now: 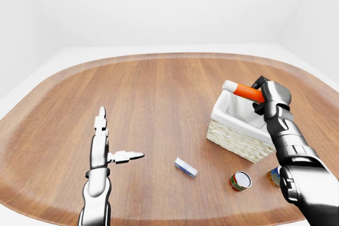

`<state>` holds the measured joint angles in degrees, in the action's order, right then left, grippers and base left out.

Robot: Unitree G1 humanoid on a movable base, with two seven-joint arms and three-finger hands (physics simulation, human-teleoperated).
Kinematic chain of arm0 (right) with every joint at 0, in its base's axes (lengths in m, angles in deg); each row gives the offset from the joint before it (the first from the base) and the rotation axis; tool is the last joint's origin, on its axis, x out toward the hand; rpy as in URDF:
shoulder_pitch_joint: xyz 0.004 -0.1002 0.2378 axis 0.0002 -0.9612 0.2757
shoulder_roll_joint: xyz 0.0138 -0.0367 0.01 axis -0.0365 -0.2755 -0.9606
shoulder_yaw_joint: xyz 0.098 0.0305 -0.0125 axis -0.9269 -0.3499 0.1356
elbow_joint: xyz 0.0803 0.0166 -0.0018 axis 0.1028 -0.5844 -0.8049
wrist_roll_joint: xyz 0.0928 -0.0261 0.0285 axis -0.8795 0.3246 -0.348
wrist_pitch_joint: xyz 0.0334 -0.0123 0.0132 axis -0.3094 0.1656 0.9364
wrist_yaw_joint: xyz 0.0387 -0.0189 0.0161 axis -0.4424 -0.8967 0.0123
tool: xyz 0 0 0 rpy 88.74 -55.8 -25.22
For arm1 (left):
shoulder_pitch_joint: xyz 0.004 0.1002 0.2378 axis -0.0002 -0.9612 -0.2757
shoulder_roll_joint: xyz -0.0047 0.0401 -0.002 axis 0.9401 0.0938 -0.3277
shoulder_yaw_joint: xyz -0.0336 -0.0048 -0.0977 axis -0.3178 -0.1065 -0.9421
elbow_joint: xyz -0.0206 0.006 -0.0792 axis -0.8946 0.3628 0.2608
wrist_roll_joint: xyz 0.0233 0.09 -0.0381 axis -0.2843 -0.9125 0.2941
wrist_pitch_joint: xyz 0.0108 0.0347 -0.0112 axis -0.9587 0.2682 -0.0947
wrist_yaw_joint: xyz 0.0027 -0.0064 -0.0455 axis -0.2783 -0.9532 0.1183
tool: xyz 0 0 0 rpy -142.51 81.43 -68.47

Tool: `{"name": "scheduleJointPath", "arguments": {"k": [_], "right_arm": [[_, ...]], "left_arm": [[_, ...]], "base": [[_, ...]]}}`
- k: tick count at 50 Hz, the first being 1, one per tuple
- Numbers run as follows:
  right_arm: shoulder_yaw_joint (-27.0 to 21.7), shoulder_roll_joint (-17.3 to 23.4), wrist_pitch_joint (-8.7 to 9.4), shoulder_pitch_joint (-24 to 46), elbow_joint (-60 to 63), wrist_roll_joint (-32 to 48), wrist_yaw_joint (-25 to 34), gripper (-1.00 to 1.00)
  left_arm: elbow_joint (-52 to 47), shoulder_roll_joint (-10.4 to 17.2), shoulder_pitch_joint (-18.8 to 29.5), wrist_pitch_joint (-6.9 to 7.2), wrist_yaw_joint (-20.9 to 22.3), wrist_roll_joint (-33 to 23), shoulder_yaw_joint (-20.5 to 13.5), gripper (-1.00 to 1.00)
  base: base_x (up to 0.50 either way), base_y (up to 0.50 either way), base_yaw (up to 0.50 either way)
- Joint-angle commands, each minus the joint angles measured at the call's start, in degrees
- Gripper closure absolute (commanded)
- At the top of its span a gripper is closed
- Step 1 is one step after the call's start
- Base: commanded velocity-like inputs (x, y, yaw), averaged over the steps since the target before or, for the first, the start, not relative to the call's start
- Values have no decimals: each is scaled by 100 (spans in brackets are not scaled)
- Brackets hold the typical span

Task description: Pick up the ketchup, and put it in the basket.

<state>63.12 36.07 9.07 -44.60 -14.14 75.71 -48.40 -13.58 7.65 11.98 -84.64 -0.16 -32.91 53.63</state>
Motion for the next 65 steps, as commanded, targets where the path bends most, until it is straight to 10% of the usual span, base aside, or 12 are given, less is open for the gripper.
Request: {"name": "scheduleJointPath", "arguments": {"k": [1, 65], "right_arm": [[16, -9, -128, 110, -295, 71, -276, 100], [255, -121, -491, 388, -1543, -113, -886, 100]], "left_arm": [[26, 0, 7, 0, -10, -11, 7, -100], [25, -12, -27, 0, -22, -53, 45, -100]], "base": [[0, 0, 0], [0, 0, 0]]}}
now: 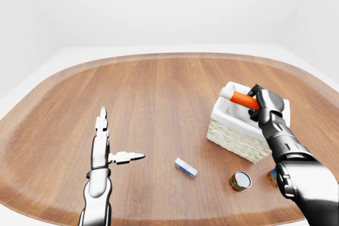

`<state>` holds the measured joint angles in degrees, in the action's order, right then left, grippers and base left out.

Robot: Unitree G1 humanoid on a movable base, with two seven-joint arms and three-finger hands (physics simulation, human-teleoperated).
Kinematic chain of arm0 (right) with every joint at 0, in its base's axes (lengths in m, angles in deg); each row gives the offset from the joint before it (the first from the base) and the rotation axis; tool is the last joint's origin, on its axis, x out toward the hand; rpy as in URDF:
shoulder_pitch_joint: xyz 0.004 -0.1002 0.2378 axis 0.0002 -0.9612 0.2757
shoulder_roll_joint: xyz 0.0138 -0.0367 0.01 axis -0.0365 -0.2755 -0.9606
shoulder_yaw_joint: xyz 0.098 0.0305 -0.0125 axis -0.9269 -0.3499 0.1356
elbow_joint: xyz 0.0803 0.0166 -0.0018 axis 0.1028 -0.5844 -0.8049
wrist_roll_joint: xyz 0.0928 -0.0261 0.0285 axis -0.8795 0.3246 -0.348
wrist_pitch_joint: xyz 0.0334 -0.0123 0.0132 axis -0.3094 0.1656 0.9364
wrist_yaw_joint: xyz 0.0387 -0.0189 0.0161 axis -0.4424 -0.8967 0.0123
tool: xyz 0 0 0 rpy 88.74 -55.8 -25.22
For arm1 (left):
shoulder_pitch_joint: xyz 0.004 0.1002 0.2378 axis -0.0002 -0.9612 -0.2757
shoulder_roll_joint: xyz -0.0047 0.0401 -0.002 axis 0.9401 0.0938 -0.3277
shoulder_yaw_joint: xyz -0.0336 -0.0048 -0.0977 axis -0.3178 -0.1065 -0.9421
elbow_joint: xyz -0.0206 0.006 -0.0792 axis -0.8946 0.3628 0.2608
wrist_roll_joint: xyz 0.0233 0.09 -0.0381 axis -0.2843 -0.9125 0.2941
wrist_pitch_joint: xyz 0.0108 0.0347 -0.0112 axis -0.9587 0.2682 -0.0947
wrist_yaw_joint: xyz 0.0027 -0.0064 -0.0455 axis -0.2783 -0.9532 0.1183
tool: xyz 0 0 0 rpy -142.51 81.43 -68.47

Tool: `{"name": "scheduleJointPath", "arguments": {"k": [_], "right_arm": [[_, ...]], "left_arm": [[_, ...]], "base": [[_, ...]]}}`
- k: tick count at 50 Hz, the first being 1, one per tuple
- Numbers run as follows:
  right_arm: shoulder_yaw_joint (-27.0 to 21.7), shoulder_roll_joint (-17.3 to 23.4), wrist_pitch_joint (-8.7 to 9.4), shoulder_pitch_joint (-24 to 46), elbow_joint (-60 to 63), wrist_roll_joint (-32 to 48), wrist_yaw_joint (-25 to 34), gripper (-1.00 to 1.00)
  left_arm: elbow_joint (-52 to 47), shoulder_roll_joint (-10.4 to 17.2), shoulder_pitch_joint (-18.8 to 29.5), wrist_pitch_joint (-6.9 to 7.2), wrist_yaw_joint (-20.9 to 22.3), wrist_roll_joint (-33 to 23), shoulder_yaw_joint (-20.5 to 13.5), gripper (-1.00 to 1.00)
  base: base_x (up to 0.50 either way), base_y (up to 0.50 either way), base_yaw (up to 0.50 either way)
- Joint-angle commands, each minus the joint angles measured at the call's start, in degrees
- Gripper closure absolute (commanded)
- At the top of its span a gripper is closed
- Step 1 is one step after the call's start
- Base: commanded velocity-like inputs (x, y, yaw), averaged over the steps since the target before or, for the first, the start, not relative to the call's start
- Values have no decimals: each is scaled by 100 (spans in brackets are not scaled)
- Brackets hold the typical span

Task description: Pick up the ketchup, and put it in the basket.

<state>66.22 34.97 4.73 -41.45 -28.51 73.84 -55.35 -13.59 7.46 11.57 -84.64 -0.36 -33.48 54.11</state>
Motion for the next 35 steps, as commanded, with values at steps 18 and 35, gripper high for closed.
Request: {"name": "scheduleJointPath", "arguments": {"k": [18, 35], "right_arm": [[-100, 0, -37, 85, -95, -16, -236, -100], [-139, 150, -3, 188, 37, -53, -364, -100]], "left_arm": [[-44, 2, -10, 0, 29, 14, -20, -100], [-50, -3, -24, 0, 39, 12, -26, -100]], "base": [[0, 0, 0], [0, 0, 0]]}}
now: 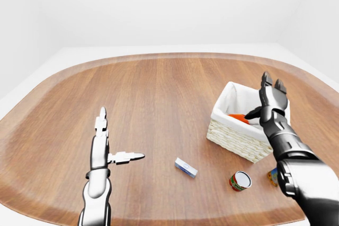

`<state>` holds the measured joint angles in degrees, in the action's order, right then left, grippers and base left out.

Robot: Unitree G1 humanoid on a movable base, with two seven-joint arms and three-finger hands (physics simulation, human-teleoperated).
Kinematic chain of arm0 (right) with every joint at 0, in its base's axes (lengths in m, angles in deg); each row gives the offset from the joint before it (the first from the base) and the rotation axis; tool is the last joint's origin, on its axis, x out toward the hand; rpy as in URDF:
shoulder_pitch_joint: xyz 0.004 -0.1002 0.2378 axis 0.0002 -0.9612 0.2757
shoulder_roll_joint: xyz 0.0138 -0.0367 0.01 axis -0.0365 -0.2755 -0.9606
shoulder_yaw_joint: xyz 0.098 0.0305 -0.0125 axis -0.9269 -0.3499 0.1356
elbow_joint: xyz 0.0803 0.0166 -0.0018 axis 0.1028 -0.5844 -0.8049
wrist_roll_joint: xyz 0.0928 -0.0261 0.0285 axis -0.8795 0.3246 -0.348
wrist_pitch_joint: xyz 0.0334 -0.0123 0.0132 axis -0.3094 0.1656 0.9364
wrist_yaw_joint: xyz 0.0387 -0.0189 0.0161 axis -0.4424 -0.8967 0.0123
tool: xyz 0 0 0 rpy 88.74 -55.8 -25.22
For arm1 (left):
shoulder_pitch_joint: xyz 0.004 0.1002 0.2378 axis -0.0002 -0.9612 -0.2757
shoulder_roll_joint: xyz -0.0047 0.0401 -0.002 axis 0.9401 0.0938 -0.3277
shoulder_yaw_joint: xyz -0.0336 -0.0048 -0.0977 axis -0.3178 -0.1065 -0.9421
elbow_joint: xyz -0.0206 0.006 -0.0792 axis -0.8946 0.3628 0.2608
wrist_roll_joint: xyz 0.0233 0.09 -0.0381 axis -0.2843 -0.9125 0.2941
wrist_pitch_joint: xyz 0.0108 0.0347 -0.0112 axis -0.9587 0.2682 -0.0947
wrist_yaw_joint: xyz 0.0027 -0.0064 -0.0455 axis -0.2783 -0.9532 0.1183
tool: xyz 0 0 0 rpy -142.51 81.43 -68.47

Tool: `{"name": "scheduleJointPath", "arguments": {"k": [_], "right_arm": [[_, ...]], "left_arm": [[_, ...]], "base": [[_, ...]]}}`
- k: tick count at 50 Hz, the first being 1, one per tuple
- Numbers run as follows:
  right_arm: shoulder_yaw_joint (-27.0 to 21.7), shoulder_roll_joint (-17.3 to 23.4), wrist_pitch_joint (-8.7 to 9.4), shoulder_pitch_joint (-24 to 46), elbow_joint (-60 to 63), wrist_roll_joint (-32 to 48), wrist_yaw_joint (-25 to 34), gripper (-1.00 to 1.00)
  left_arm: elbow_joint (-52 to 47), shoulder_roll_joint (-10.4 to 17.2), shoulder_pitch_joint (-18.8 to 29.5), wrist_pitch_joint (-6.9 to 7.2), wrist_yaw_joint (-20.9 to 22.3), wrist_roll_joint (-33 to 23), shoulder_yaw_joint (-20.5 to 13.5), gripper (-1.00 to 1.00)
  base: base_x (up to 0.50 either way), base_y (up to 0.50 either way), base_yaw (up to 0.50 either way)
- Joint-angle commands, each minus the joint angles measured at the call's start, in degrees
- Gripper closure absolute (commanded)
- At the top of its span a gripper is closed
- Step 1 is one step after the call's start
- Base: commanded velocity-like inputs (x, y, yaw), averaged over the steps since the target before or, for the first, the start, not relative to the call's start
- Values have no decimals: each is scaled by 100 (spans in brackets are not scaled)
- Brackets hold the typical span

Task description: Pick up the ketchup, and put it in the basket.

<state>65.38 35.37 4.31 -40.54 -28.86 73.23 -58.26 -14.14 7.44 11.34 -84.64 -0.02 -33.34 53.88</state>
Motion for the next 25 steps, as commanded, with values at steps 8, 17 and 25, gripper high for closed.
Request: {"name": "scheduleJointPath", "arguments": {"k": [8, 17, 25], "right_arm": [[-106, 217, 66, 54, 211, 9, -66, -100], [-145, 266, 86, -3, 363, -13, -2, -100], [-331, 392, 389, -311, 1412, 2, 416, -100]], "left_arm": [[32, -1, -7, 0, -2, -11, 7, -100], [25, -7, -24, 0, -1, -21, 20, -100], [23, -14, -29, 0, -6, -28, 30, -100]], "base": [[0, 0, 0], [0, 0, 0], [0, 0, 0]]}}
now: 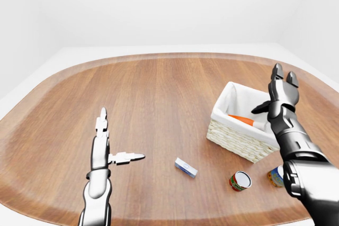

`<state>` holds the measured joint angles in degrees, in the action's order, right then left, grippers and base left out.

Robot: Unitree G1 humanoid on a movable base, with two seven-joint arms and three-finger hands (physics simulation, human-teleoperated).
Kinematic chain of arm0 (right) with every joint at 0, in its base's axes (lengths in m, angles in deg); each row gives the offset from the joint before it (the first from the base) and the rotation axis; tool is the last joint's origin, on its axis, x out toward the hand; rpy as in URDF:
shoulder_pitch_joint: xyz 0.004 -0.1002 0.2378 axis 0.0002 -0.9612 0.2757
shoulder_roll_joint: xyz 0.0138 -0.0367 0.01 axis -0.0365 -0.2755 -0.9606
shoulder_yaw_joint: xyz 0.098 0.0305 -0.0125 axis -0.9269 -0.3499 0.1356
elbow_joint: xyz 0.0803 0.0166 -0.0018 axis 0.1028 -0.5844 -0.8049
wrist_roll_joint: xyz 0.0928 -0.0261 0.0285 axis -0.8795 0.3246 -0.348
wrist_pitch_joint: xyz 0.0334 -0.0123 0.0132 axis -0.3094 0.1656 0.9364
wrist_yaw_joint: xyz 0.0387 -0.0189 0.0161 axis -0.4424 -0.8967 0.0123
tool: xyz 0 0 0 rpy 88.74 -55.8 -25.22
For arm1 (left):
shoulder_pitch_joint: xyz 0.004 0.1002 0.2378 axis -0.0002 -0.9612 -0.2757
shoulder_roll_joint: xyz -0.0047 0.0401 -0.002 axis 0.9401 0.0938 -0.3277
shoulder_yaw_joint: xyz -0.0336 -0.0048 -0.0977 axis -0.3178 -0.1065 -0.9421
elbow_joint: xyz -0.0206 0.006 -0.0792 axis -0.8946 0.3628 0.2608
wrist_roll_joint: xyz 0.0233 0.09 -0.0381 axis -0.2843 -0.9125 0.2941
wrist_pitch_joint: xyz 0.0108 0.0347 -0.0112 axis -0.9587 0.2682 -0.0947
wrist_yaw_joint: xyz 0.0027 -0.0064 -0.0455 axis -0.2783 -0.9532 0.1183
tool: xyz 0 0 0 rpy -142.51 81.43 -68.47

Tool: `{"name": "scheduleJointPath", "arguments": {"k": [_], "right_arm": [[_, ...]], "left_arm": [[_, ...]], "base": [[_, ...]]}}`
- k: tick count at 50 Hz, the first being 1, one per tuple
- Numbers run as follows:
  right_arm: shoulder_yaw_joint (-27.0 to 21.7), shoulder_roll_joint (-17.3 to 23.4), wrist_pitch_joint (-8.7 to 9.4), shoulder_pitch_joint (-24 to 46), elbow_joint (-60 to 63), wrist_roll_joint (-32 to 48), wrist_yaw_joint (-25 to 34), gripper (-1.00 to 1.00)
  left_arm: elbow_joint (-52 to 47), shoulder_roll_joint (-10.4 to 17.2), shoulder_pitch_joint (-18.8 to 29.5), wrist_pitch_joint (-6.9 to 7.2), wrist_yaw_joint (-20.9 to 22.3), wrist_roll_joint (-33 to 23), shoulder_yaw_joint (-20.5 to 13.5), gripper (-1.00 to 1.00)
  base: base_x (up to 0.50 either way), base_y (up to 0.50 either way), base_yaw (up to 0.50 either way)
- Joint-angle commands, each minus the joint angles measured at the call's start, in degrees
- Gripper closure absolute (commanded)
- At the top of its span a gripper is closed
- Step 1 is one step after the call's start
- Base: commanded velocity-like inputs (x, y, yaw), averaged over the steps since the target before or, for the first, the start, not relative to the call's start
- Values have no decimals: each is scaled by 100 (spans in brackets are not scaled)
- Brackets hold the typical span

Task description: Pick up the ketchup, and put it in the basket.

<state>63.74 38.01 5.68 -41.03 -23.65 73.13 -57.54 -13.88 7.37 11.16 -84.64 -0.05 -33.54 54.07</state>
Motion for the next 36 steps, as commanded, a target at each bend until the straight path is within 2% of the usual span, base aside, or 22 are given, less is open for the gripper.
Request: {"name": "scheduleJointPath", "arguments": {"k": [1, 3, 12, 19, 28, 36], "right_arm": [[-210, 133, 314, -336, 1097, 22, 423, -100], [-325, 145, 470, -569, 1730, 38, 668, -100], [-766, -52, 470, -1402, 3923, 198, 1575, -100], [-1050, -400, 470, -2132, 5830, 354, 2297, -100], [-1280, -1151, 470, -3169, 8241, 509, 3048, -100], [-1185, -1840, 470, -3847, 9488, 498, 3276, -100]], "left_arm": [[-10, -9, -18, 0, -3, -13, 16, -100], [-15, -9, -24, 0, -3, -14, 18, -100], [-36, -18, -36, 0, -7, -29, 34, -100], [-47, -16, -31, 0, -2, -28, 41, -100], [-70, -21, -54, 0, 15, -27, 42, -100], [-88, -20, -55, 0, 42, -15, 34, -100]], "base": [[0, 0, 0], [0, 0, 0], [0, 0, 0], [0, 0, 0], [0, 0, 0], [0, 0, 0]]}}
